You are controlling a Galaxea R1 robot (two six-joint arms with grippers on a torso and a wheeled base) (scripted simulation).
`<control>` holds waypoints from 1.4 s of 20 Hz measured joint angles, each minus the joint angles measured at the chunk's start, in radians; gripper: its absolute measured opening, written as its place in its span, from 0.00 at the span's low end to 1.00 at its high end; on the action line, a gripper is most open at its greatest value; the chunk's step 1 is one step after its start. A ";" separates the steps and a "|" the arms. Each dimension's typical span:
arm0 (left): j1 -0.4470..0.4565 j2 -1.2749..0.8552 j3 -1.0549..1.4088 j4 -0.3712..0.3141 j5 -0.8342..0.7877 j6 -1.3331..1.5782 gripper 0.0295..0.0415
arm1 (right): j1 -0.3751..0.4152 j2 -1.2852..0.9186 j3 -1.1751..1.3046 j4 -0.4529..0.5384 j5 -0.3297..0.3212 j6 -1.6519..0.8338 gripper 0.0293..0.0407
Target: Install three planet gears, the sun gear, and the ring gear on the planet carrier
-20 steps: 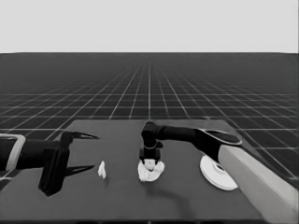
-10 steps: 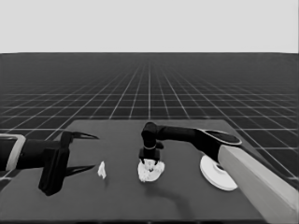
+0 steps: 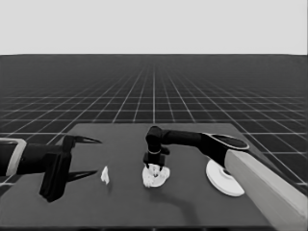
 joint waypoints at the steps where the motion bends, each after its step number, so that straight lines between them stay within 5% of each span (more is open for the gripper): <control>1: 0.000 0.000 0.000 0.000 0.000 0.000 0.75 | 0.000 0.000 0.000 0.000 0.000 0.010 0.14; 28: 0.000 0.000 0.000 0.000 0.000 0.000 0.75 | -0.004 -0.001 -0.001 0.000 0.000 0.293 0.14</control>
